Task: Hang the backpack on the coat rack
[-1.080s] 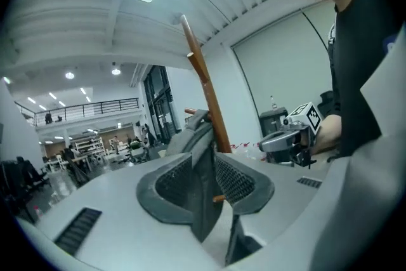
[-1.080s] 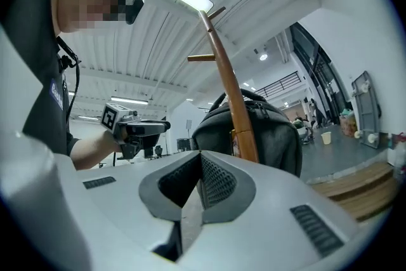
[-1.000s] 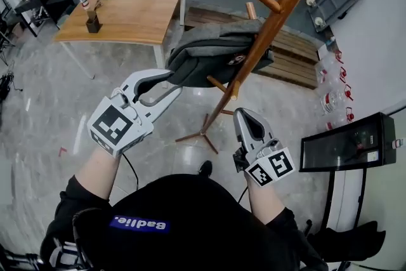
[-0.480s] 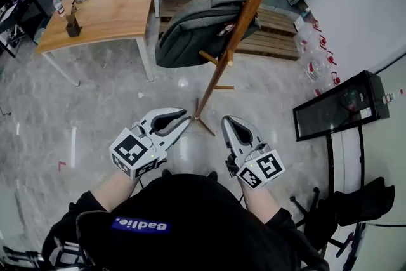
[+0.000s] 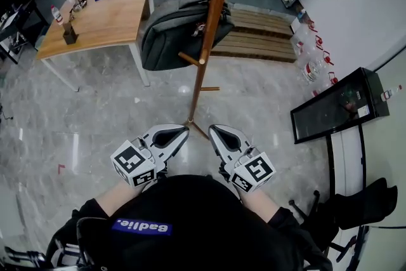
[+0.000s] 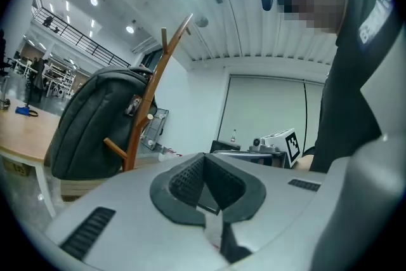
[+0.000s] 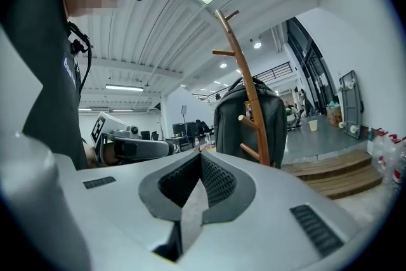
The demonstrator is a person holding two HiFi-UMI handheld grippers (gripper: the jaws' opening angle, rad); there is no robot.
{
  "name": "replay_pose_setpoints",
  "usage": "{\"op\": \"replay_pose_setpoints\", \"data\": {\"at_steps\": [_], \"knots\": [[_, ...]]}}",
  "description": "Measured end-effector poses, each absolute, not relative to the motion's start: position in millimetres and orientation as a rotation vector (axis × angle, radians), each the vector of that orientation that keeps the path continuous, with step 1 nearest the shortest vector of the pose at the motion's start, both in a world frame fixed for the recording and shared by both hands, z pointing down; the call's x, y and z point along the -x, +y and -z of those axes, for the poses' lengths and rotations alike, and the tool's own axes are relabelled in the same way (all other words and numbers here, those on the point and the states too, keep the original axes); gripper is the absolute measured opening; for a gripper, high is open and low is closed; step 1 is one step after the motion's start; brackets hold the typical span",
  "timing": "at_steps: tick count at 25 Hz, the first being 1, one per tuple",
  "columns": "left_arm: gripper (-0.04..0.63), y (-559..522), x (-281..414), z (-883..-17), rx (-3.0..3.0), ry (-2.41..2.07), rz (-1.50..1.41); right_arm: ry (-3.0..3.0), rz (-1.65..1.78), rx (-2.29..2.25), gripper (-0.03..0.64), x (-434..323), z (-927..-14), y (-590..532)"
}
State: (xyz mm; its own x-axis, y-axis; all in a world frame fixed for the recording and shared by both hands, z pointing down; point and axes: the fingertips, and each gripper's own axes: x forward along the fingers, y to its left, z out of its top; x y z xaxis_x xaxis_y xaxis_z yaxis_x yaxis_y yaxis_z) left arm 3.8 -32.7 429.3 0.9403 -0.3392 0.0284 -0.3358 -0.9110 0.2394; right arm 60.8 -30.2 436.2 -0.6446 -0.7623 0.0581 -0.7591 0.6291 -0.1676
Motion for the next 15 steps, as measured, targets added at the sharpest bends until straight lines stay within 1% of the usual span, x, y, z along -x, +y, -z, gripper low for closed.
{"op": "replay_pose_setpoints", "data": {"at_steps": [5, 15], "knots": [[0.009, -28.7, -22.4, -429.2, -2.864, -0.52, 0.012, 2.835, 0.276, 1.307, -0.003, -79.0, -438.7, -27.0], [0.009, -21.1, -31.3, -434.4, -2.856, -0.545, -0.004, 2.874, 0.28, 1.235, -0.003, -71.8, -445.4, -19.4]]}}
